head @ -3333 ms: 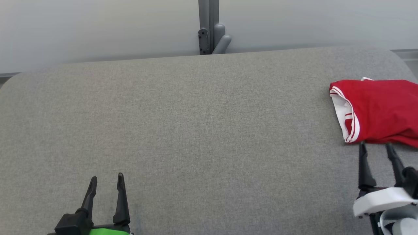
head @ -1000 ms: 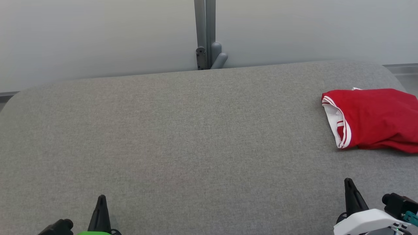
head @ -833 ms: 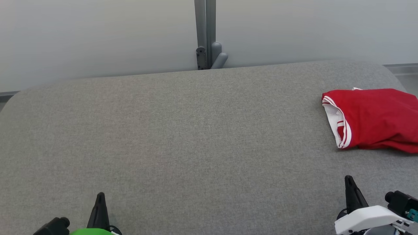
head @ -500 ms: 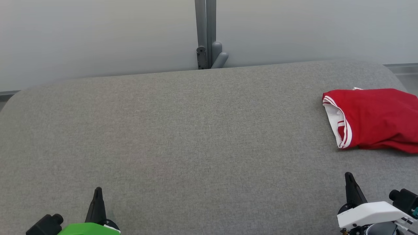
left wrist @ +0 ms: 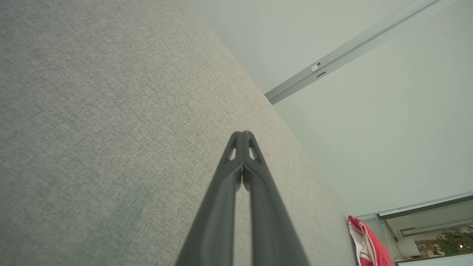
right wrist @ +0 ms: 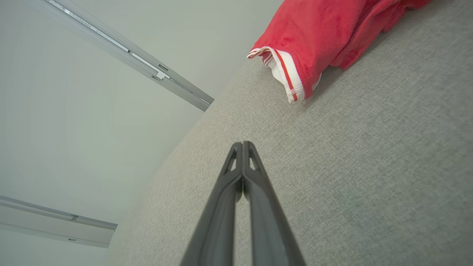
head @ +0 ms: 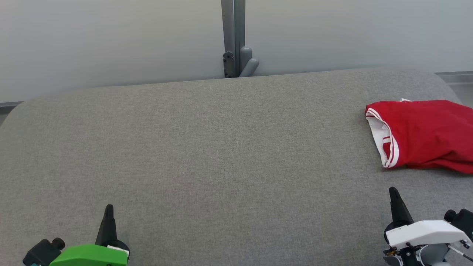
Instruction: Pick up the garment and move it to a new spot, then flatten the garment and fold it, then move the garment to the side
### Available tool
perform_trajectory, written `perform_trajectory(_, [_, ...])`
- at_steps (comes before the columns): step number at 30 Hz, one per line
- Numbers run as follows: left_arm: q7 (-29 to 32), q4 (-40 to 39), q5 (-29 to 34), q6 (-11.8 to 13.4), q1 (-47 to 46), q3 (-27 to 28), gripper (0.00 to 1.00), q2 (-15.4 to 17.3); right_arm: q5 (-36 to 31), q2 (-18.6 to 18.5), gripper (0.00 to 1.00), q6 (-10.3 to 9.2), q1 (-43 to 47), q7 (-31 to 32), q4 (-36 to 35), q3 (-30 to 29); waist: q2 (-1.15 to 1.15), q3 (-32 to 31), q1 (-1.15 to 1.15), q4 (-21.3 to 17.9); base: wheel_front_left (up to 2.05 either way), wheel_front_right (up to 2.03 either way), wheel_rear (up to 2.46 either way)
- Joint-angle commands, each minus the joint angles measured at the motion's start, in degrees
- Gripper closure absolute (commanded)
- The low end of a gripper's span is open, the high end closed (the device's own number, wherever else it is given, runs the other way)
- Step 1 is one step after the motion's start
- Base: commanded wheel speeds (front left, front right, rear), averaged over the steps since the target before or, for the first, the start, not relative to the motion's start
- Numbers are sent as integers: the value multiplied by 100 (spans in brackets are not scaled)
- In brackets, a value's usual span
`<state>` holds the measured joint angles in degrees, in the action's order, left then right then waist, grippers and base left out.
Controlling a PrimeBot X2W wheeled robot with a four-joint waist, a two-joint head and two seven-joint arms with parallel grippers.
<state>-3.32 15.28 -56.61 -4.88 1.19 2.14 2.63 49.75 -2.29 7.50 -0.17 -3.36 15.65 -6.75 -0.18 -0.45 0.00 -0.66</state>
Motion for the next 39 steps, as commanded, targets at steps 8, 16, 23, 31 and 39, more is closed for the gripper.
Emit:
perform_trajectory(8, [167,-79,-605,-74,-257,100,100,22,725,-41,100,0,-188,164,-108,0,8,7,0,8,0,0,0])
perform_trajectory(16, [291,-92,-1070,-102,-336,148,100,24,1270,-46,100,0,-243,292,-128,1,10,14,0,14,0,0,0])
perform_trajectory(23, [382,-101,-1388,-129,-390,186,100,26,1648,-49,100,0,-293,378,-144,2,10,19,0,20,0,0,0])
perform_trajectory(31, [494,-115,-1792,-152,-468,235,100,28,2121,-53,100,0,-336,488,-162,3,12,25,0,27,0,0,0])
perform_trajectory(39, [601,-122,-2163,-180,-522,273,100,31,2571,-58,100,0,-394,598,-182,4,13,32,0,33,0,0,0])
